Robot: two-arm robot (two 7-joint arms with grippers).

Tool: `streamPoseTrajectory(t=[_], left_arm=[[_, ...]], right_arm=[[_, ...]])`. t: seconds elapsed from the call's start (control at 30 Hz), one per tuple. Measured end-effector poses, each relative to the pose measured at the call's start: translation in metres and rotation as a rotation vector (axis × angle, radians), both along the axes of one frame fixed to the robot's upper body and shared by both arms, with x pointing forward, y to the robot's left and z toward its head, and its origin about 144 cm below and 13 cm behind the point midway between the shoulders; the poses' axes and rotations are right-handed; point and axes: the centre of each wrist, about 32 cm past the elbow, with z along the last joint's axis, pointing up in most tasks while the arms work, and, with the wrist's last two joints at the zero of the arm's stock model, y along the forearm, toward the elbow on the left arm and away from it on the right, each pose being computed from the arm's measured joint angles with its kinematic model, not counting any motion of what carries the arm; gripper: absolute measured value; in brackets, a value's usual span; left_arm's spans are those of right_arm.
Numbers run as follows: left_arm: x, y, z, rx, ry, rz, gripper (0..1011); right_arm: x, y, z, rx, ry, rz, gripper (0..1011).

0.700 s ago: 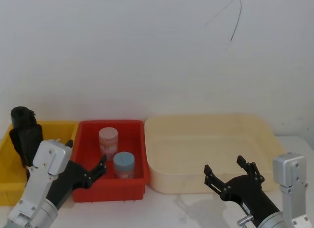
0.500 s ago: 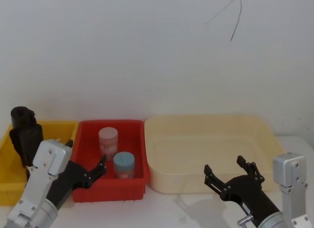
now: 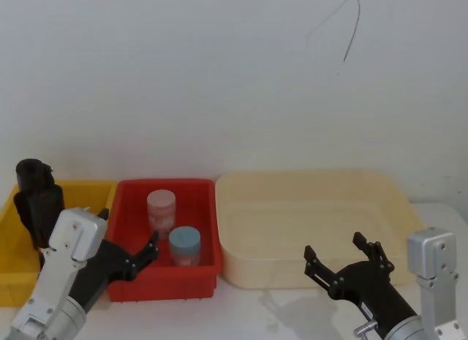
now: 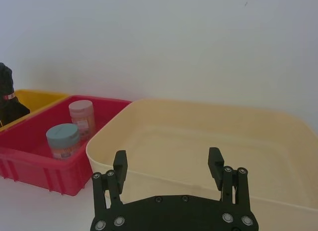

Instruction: Pick up the garbage bag with the one hand and transfer it to the other hand.

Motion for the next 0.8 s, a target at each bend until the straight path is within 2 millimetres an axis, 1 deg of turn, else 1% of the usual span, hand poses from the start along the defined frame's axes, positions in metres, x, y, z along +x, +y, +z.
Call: streamPoseTrajectory(t=[0.8], left_arm=[[0.0,0.0,0.0,0.0,0.0,0.0,1000]], right_arm=[[0.0,0.0,0.0,0.0,0.0,0.0,1004]])
